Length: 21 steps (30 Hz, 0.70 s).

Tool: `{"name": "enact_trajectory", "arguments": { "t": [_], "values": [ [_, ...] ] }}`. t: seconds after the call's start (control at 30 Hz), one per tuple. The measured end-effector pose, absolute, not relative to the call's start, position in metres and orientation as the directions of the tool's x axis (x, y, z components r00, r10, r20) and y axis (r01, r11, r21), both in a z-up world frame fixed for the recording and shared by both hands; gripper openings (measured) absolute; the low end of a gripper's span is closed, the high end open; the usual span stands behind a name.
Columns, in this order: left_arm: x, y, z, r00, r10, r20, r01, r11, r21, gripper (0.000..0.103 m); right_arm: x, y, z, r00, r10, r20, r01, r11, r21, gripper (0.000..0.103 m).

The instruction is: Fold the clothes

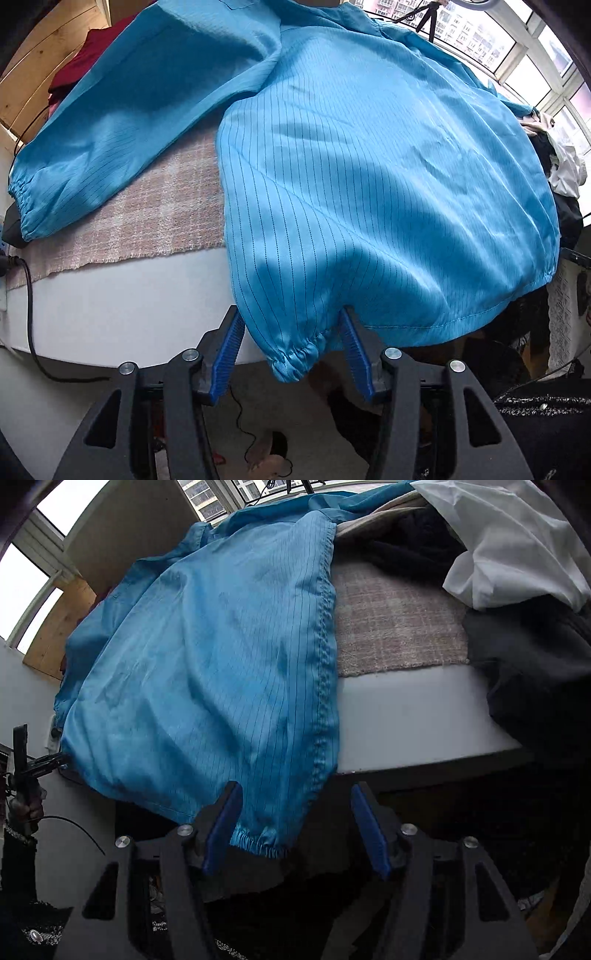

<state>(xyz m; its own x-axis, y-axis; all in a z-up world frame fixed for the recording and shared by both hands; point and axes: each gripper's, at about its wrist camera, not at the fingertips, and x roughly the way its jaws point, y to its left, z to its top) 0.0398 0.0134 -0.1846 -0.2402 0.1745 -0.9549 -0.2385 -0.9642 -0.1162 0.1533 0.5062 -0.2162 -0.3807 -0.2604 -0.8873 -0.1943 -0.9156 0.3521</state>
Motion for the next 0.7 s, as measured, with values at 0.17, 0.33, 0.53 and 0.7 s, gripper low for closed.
{"name": "enact_trajectory", "arguments": {
  "t": [0.17,0.33,0.53,0.7],
  "values": [
    [0.041,0.03,-0.191,-0.232,0.202,-0.952,-0.336,-0.935,-0.116,0.042,0.162,0.489,-0.238,-0.38,-0.288,-0.879,-0.239,-0.888,0.394,0.055],
    [0.047,0.037,-0.182,-0.263,0.176,-0.949,-0.379,-0.923,-0.067,0.007,0.157,0.48,-0.236,-0.363,-0.299,-0.882,-0.2,-0.9,0.387,0.004],
    [0.075,0.039,-0.142,-0.293,0.164,-0.942,-0.391,-0.919,-0.039,0.006,0.171,0.499,-0.177,-0.423,-0.259,-0.869,-0.161,-0.922,0.353,0.002],
    [0.096,0.061,-0.153,-0.245,0.176,-0.953,-0.421,-0.905,-0.059,0.005,0.177,0.508,-0.148,-0.394,-0.148,-0.907,-0.146,-0.964,0.221,0.003]
  ]
}}
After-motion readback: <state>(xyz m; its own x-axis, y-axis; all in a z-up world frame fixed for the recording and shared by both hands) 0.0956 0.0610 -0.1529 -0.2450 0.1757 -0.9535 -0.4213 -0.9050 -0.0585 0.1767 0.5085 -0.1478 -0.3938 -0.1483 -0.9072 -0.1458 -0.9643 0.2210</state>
